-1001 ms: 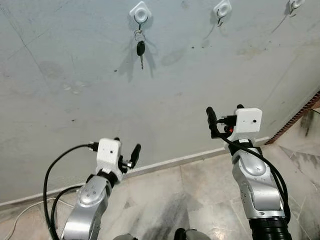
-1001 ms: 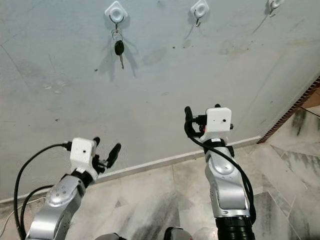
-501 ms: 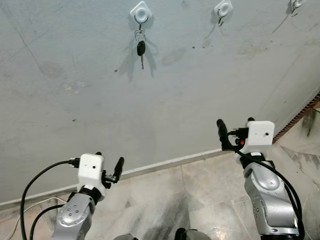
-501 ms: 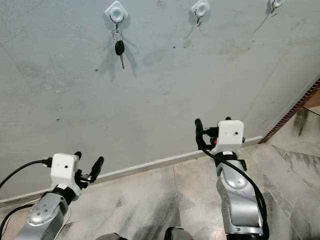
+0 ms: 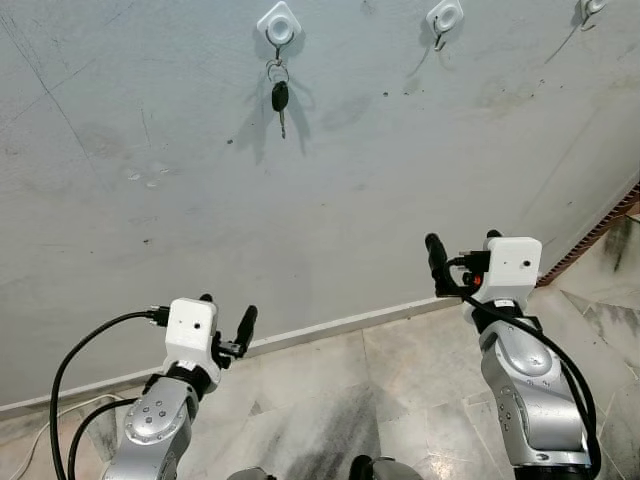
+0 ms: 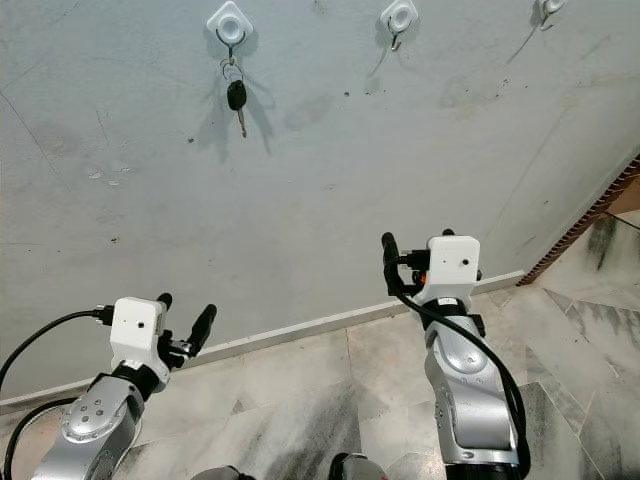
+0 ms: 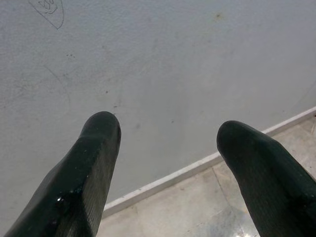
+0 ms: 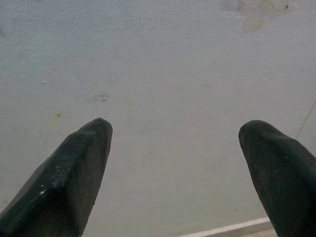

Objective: Hang keys on a hook

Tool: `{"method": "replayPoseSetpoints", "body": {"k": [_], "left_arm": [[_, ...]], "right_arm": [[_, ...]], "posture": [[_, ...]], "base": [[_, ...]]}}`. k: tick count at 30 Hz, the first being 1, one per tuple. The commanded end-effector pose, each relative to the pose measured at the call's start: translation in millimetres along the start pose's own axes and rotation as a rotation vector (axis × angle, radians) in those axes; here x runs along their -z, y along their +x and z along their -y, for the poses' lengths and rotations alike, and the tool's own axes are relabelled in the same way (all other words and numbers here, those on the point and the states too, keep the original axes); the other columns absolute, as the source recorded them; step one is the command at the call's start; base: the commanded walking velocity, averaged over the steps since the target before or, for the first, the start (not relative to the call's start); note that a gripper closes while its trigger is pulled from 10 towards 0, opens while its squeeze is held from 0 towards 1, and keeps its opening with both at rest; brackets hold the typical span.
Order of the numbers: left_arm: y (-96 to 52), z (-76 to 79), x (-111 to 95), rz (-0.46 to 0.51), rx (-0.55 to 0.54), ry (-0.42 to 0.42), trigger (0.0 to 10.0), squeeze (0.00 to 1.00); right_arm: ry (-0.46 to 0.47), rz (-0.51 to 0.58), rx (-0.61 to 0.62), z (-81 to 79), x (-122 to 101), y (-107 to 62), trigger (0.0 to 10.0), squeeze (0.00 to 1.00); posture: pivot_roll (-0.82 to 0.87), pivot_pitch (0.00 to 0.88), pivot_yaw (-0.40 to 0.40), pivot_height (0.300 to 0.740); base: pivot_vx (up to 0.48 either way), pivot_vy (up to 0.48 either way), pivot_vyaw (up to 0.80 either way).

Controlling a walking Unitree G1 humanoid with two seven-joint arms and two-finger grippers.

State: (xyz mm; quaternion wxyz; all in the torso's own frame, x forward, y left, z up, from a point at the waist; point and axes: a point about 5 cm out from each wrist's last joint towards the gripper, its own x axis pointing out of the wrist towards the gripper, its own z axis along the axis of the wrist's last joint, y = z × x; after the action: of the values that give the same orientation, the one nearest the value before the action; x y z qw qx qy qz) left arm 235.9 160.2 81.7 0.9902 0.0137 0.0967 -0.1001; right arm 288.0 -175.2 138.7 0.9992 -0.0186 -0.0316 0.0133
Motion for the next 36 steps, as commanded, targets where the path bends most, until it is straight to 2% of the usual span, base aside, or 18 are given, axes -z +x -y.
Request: {"method": "replayPoseSetpoints", "body": {"k": [1, 36], "left_arm": [[0.7, -3.8, 2.1, -0.02, -0.023, 0.003, 10.0, 0.0], [9.1, -0.8, -1.8, -0.013, -0.02, -0.005, 10.0, 0.0]], "right_arm": [[0.004, 0.009, 0.001, -0.5, -4.0, 0.3, 10.0, 0.0], [0.004, 0.01, 0.01, 0.1, -4.8, 2.6, 10.0, 0.0]], "posture": [[0.02, 0.178, 0.018, 0.74], [0.0, 0.183, 0.019, 0.74]], "base": [[0.0, 0.0, 0.0], [-0.27, 0.0, 0.0]]}}
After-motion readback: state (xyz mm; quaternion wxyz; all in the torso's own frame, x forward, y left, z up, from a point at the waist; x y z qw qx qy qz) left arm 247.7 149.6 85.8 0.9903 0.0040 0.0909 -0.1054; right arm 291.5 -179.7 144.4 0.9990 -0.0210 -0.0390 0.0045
